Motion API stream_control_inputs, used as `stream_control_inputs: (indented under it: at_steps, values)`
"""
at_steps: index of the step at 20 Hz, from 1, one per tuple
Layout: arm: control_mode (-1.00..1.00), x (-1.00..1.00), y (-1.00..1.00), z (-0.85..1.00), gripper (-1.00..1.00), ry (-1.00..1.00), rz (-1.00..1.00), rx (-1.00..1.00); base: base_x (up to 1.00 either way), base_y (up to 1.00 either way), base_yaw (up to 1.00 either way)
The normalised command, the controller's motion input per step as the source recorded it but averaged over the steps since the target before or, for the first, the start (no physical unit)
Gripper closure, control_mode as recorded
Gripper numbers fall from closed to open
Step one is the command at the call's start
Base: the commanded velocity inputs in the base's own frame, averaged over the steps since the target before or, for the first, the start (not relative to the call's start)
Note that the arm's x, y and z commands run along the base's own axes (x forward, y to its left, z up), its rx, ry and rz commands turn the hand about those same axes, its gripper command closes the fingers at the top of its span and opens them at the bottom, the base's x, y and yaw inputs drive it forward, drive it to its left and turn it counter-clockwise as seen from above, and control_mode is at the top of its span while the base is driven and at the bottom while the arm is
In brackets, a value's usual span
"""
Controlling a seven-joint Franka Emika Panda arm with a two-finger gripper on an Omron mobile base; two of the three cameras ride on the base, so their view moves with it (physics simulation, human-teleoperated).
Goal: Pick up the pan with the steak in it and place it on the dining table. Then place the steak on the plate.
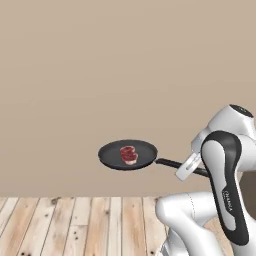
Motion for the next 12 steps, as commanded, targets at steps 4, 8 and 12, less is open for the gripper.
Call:
stream_control_inputs:
  at_steps: [4,8,12]
  values:
    - [1.0,0.0,0.0,0.0,1.0,0.0,0.0,0.0,-0.02,0.0,0.45]
    - [1.0,0.0,0.0,0.0,1.0,0.0,0.0,0.0,-0.02,0.0,0.45]
    - [1.0,0.0,0.0,0.0,1.0,0.0,0.0,0.0,-0.03,0.0,0.46]
